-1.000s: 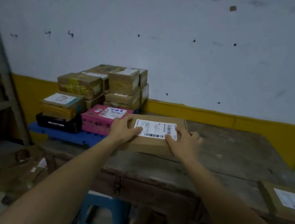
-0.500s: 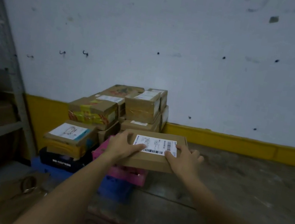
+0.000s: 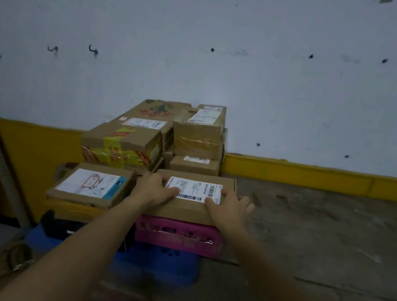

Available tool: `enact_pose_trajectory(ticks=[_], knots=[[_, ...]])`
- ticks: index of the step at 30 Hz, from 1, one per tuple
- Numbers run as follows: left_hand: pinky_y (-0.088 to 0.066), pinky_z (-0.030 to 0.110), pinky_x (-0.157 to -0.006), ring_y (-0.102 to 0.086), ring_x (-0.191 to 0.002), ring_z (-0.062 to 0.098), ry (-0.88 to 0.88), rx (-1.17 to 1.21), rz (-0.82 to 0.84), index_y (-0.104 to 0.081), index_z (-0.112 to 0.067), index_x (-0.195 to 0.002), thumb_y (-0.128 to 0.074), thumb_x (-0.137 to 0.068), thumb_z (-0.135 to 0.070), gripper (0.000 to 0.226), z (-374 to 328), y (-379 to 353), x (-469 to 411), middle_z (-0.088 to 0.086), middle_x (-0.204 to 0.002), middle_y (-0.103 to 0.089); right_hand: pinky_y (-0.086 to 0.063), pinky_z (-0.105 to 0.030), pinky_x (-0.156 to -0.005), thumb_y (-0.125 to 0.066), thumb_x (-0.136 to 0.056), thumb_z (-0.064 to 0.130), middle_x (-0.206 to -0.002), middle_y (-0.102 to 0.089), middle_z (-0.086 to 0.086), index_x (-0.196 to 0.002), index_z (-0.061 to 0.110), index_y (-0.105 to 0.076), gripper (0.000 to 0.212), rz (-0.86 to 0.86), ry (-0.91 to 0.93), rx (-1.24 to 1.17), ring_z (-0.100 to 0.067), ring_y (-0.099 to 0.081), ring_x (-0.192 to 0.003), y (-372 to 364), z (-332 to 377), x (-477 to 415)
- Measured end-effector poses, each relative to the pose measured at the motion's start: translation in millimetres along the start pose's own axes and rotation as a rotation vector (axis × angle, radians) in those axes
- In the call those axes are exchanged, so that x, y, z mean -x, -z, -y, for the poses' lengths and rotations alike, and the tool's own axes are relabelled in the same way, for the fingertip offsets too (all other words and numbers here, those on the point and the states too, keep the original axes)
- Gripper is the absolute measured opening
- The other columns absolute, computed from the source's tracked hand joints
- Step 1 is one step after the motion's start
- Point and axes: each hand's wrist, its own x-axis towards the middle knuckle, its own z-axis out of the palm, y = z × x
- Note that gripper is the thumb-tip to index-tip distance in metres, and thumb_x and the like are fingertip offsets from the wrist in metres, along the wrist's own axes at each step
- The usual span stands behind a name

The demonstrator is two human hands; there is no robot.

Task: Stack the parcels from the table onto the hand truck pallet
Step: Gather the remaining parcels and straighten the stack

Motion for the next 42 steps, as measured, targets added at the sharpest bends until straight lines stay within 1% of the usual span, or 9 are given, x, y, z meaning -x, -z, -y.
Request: enact_pose_trajectory(ticks=[2,4,9,15,21,26,32,37,42], knots=[[-0.036,0.041,-0.106,-0.035,-0.133,0.031,0.024,-0.038,0.036,-0.057,-0.027,-0.125,-0.058,-0.085,-0.045,0.044,5.5,-3.8,-2.8,0.013,-0.139,-0.046,-0.027,-0.037,-0.103,-0.054,-0.086,0.042,-0.135,-0.031,-0.015,-0.132,0.021,-0.043,0.052,0.003,-0.022,0.02,-0.03,-0.025,-0.125,-6.6,0.9,2.0],[-0.03,0.043,-0.108,-0.025,-0.137,0.034,0.043,-0.055,0.049,-0.054,-0.026,-0.128,-0.056,-0.085,-0.046,0.047,8.1,-5.5,-3.4,0.016,-0.144,-0.037,-0.027,-0.038,-0.102,-0.054,-0.086,0.041,-0.136,-0.031,-0.015,-0.132,0.022,-0.044,0.051,0.0,-0.025,0.013,-0.031,-0.024,-0.126,-11.2,0.4,3.9],[-0.032,0.042,-0.105,-0.023,-0.135,0.038,0.069,-0.081,0.059,-0.05,-0.013,-0.13,-0.053,-0.087,-0.044,0.054,8.3,-3.6,-3.6,0.019,-0.146,-0.028,-0.029,-0.037,-0.101,-0.053,-0.088,0.042,-0.137,-0.031,-0.015,-0.134,0.023,-0.042,0.051,-0.01,-0.028,0.041,-0.031,-0.024,-0.126,-16.1,1.7,7.9],[-0.029,0.041,-0.105,-0.02,-0.135,0.036,0.047,-0.09,0.068,-0.052,-0.008,-0.127,-0.05,-0.089,-0.041,0.05,9.8,-0.2,-1.0,0.02,-0.143,-0.03,-0.028,-0.038,-0.104,-0.054,-0.088,0.043,-0.142,-0.028,-0.015,-0.139,0.027,-0.038,0.056,0.022,-0.022,-0.028,-0.033,-0.023,-0.131,-13.2,3.0,11.3],[-0.022,0.039,-0.111,-0.023,-0.137,0.03,-0.072,-0.019,-0.076,-0.044,-0.011,-0.135,-0.05,-0.091,-0.032,0.048,3.4,9.0,0.7,0.012,-0.147,-0.033,-0.027,-0.041,-0.107,-0.053,-0.089,0.044,-0.147,-0.02,-0.015,-0.138,0.026,-0.038,0.054,-0.008,0.033,-0.036,-0.033,-0.016,-0.136,3.0,-0.4,19.9],[-0.029,0.043,-0.108,-0.036,-0.13,0.034,-0.122,0.012,-0.093,-0.049,-0.011,-0.131,-0.051,-0.091,-0.033,0.046,-18.2,10.8,2.8,0.013,-0.137,-0.048,-0.026,-0.042,-0.109,-0.053,-0.089,0.044,-0.147,-0.022,-0.011,-0.141,0.029,-0.034,0.057,0.024,0.105,0.023,-0.031,-0.018,-0.136,24.0,-11.8,32.9],[-0.033,0.044,-0.106,-0.033,-0.134,0.035,-0.134,0.074,-0.113,-0.041,-0.012,-0.138,-0.053,-0.09,-0.034,0.054,-63.1,-7.4,32.4,0.014,-0.142,-0.044,-0.024,-0.037,-0.11,-0.053,-0.091,0.042,-0.146,-0.029,-0.009,-0.143,0.029,-0.032,0.058,0.038,0.138,0.023,-0.028,-0.02,-0.137,67.8,-51.5,47.2],[-0.039,0.043,-0.099,-0.044,-0.125,0.04,-0.221,0.134,-0.099,-0.048,-0.006,-0.13,-0.054,-0.089,-0.027,0.046,-132.1,-50.2,67.0,0.019,-0.13,-0.053,-0.024,-0.035,-0.11,-0.05,-0.094,0.039,-0.145,-0.03,-0.015,-0.143,0.026,-0.032,0.054,0.075,0.158,0.035,-0.03,-0.024,-0.137,135.7,-123.1,59.7],[-0.027,0.039,-0.111,-0.033,-0.135,0.034,-0.288,0.073,0.047,-0.032,-0.006,-0.143,-0.048,-0.095,-0.033,0.058,-230.1,-119.9,114.2,0.016,-0.145,-0.039,-0.024,-0.036,-0.111,-0.049,-0.093,0.041,-0.146,-0.03,-0.013,-0.144,0.027,-0.031,0.056,0.055,0.092,0.062,-0.03,-0.025,-0.137,216.5,-215.2,74.1]])
